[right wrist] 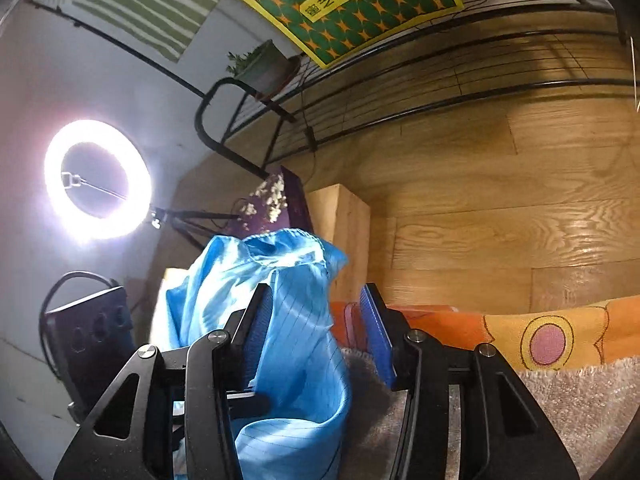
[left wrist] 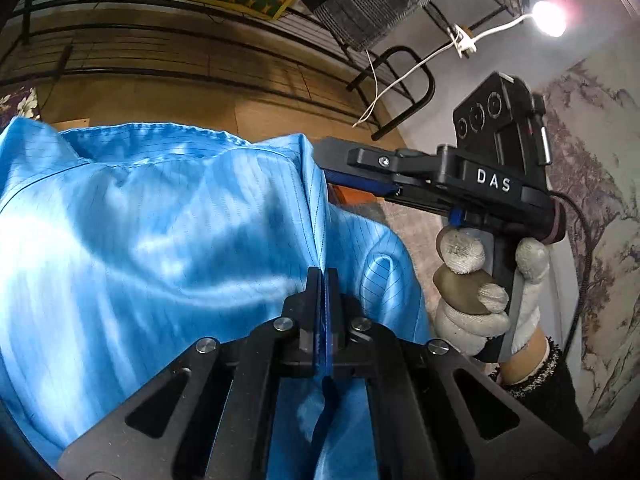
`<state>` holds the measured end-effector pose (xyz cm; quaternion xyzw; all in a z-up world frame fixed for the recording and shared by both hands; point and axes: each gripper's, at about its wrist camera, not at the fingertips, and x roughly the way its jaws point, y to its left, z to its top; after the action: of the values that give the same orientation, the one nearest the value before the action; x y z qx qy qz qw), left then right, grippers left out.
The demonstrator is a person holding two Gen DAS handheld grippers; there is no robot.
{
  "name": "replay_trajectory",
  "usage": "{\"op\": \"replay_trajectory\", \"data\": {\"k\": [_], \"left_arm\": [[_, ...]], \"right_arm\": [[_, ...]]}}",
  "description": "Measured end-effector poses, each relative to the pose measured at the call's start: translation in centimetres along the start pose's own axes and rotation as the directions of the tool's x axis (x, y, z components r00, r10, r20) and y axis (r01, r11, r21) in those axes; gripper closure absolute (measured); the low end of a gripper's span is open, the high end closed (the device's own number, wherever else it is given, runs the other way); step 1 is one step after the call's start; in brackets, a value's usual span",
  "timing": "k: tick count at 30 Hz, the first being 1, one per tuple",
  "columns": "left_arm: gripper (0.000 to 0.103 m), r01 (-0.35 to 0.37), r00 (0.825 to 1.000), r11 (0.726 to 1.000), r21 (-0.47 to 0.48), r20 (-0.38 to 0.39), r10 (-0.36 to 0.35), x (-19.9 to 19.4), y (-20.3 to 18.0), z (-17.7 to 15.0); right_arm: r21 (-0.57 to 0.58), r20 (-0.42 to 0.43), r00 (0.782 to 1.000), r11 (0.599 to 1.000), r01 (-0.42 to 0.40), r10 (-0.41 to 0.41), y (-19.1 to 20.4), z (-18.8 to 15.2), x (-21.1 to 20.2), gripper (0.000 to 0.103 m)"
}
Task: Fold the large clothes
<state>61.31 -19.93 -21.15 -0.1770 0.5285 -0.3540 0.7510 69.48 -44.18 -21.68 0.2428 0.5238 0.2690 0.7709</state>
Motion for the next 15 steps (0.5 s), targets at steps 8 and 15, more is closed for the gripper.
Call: {"op": "replay_trajectory", "data": {"k": [8,15], "left_arm": [[0.103,0.112,0.992,0.994,-0.012,0.067,-0.111,-3.3,-0.1,-0.7],[0.103,0.161,0.983,0.986,-0.050,0.099,-0.155,-6.0,1.5,-2.4]], "right_arm": [[0.050,-0.033,0.998,0.997,-0.051,0.053,0.7,-0.2,0.1,0.058],[0.197,-0.049,0.957,0.942,-0.272,0.287,0.5,-0.7,2.3,0.057]]}}
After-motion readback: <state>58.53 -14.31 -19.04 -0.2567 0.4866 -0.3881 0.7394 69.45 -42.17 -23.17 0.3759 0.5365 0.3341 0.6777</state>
